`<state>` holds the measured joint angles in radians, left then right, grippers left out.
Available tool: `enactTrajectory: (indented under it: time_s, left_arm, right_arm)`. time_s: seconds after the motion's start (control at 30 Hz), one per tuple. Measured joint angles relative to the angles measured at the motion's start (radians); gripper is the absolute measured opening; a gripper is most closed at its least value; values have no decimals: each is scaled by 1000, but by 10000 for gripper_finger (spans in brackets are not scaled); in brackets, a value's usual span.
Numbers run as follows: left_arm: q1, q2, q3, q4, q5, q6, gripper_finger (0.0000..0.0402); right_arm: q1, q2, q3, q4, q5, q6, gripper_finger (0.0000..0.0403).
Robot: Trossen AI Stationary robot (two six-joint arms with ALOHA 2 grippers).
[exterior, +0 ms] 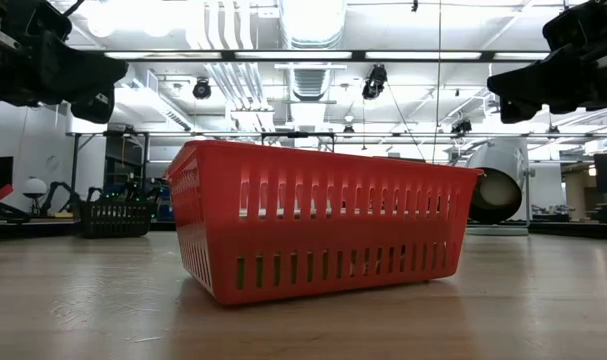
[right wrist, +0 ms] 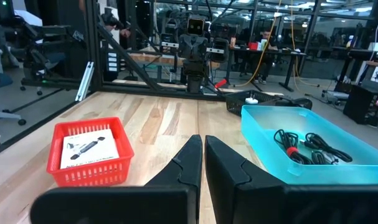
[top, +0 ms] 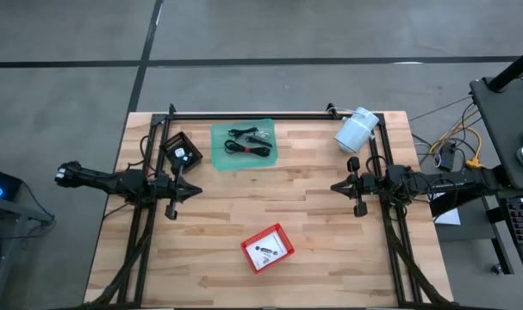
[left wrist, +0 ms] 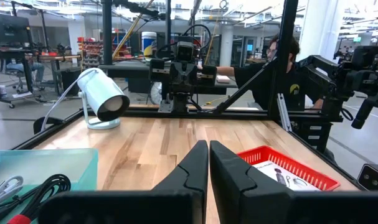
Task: Pick and place items into bin
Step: Return to Home Position
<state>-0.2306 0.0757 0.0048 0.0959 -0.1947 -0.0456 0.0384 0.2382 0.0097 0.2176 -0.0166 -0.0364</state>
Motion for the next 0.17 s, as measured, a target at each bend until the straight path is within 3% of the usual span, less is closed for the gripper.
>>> enactTrajectory:
  time_s: [0.17]
  left_arm:
    - [0, 0, 0, 0, 0, 0, 0]
  right_arm:
    - [0, 0, 0, 0, 0, 0, 9]
